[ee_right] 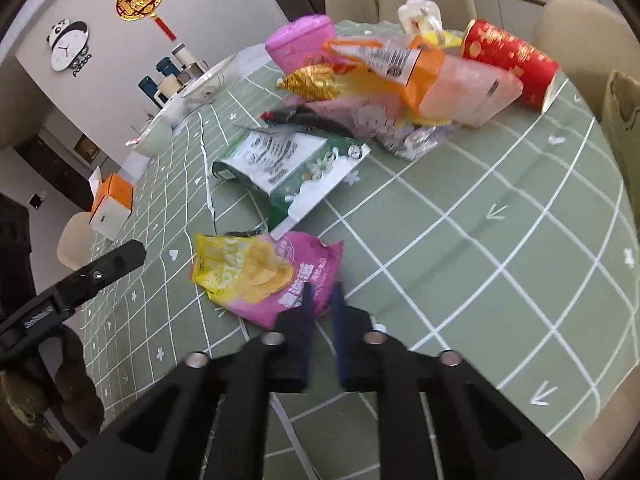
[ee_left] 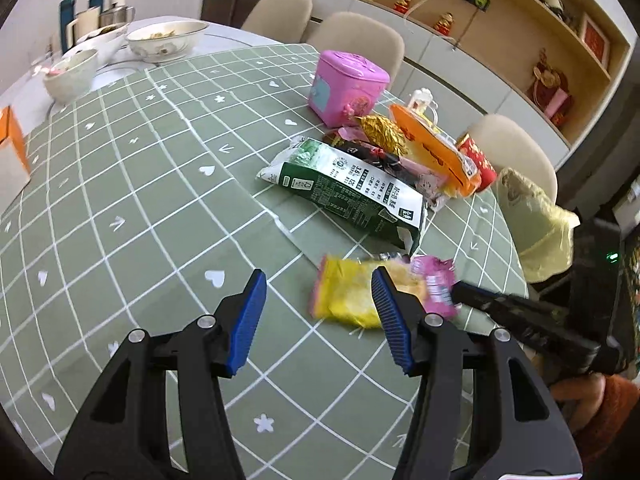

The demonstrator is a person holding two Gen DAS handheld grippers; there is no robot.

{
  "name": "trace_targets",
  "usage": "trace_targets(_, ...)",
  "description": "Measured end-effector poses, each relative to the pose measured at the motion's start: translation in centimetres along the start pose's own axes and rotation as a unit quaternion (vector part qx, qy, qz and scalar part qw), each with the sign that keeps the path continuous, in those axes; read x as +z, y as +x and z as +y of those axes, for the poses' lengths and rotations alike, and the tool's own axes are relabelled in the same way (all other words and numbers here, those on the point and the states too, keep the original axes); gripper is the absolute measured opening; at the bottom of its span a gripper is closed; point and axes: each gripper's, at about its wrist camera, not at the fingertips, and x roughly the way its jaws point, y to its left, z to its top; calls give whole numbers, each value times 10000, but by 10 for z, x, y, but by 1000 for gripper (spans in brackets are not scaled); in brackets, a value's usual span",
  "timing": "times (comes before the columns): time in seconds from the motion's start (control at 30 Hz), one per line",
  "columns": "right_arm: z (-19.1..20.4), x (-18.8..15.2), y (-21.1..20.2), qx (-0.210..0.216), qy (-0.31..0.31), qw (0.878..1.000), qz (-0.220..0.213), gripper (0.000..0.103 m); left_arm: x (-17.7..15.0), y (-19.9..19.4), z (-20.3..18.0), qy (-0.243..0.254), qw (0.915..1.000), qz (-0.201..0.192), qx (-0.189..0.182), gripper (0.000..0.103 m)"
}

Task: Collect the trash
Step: 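Move both open grippers back over the table toward the remaining wrappers, then grasp the pink and yellow snack bag with the right gripper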

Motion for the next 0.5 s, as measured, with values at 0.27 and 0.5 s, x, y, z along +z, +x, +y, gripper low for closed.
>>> trace_targets(0.27, -68, 1, -67, -1281, 585, 9873, -741, 5, 34, 50, -3, -417, 9958, 465, -663, 52)
trace_targets(0.5, -94, -12, -84, -1606, 884, 9799, -789, 5, 62, 103, 1, -1168, 9899, 640, -482, 52)
